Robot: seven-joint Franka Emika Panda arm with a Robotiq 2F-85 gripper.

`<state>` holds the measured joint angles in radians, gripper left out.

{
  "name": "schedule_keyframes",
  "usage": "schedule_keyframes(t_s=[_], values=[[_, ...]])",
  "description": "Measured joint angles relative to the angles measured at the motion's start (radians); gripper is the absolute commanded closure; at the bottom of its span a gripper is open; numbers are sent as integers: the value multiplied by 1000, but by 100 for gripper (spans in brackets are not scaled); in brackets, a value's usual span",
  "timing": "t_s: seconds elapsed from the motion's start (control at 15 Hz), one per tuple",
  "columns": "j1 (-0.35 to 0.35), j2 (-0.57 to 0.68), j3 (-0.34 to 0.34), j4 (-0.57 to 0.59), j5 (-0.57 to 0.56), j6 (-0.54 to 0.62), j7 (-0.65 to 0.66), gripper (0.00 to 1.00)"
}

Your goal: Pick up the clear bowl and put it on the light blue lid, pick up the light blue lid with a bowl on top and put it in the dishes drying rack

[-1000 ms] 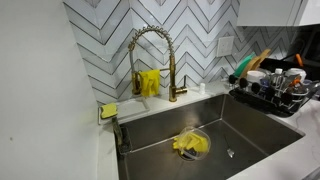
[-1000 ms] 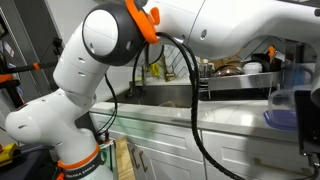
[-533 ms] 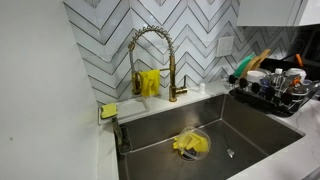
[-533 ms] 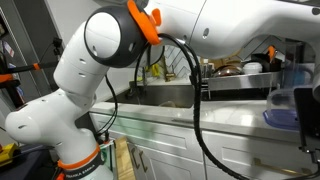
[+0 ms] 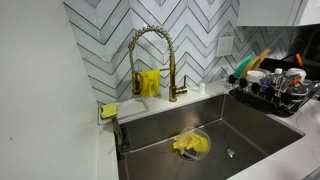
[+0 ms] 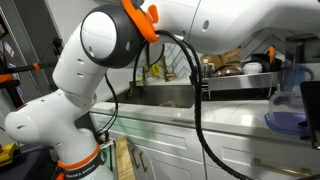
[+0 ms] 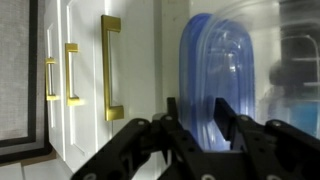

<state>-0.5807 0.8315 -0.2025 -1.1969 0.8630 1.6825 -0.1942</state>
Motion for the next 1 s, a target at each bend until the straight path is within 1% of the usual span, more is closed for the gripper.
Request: schedule_keyframes(t_s=[0.27,0.33,0.53,0.6,0.67,0.8,0.87,1.0], values=[[-7,0,-5,13,-6,-20,1,97],[-8,0,-6,15,-6,-24,1,95],[-8,-1,-10,19,-6,-32,1,98],[-9,-2,-12,20,-6,-37,1,96],[-9,-2,-13,22,-6,-39,1,98],[-9,-4,-15,24,-6,-43,0,97],[-7,-4,-13,28,-6,-43,0,99],[2,-5,-12,40,-6,-43,0,97]])
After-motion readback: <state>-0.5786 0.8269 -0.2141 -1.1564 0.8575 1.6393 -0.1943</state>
